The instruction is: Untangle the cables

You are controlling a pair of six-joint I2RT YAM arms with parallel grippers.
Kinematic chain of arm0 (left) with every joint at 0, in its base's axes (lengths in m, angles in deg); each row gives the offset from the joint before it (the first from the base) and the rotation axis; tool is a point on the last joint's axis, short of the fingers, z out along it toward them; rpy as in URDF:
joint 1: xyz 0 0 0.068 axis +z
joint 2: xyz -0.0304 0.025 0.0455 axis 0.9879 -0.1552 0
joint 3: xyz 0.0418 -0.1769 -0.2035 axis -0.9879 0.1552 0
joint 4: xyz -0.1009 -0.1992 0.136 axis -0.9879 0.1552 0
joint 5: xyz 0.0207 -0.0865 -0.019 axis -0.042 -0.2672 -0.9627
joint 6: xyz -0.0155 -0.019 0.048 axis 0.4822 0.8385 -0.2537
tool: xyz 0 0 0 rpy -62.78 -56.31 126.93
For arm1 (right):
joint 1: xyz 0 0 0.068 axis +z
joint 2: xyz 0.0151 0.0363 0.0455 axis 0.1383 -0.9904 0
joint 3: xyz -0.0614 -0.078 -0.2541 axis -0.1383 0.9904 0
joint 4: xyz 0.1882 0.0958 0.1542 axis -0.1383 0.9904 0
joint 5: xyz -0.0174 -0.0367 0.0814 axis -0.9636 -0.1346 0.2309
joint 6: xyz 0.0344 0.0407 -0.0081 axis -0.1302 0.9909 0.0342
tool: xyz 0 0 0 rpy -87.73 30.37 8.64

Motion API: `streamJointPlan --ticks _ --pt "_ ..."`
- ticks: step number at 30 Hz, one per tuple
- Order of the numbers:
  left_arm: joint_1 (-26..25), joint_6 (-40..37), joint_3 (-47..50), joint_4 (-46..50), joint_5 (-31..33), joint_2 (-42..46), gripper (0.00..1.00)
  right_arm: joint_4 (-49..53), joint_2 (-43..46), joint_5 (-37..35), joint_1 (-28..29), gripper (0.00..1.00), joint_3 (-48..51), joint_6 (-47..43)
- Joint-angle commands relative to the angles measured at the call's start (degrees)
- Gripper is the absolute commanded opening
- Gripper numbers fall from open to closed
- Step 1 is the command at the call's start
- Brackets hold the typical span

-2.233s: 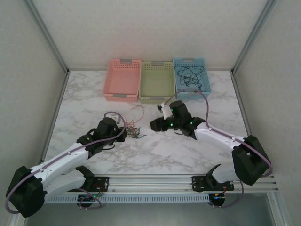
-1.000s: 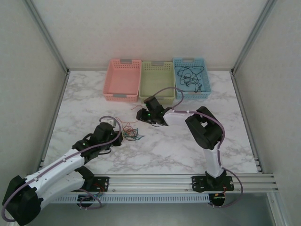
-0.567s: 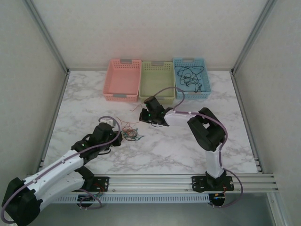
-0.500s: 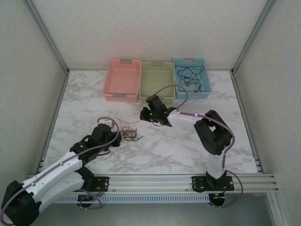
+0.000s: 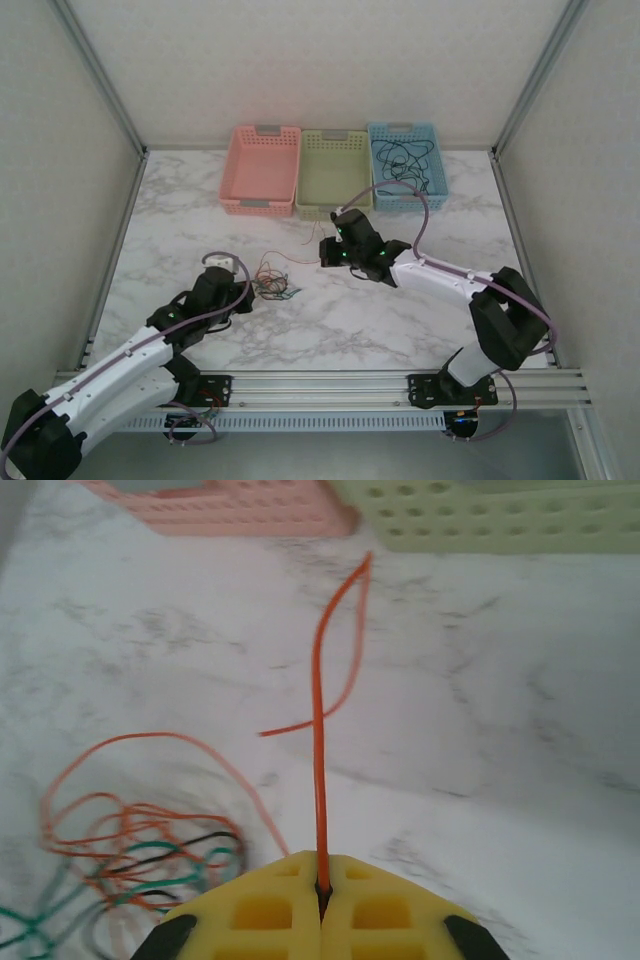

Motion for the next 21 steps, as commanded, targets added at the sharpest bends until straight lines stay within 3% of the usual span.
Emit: streamJointPlan --ticks 1,11,15,21 --pt "0.58 1.73 1.05 2.38 3.67 1.79 0.0 10.31 1.3 -13.95 0.25 0.0 -0.79 -5.87" --pt "0.6 2.74 1.43 5.24 6.67 5.8 0.0 15.13 1.22 -26.03 -2.07 0.0 -0.32 -11.38" --pt "0.58 3.84 1.08 7.24 9.39 6.26 0.0 19.41 2.83 -37.72 -5.66 0.0 -0.67 -12.43" --pt "0.63 4.02 1.23 7.25 9.84 6.88 0.0 19.21 10.54 -32.21 -16.28 0.0 2.99 -11.42"
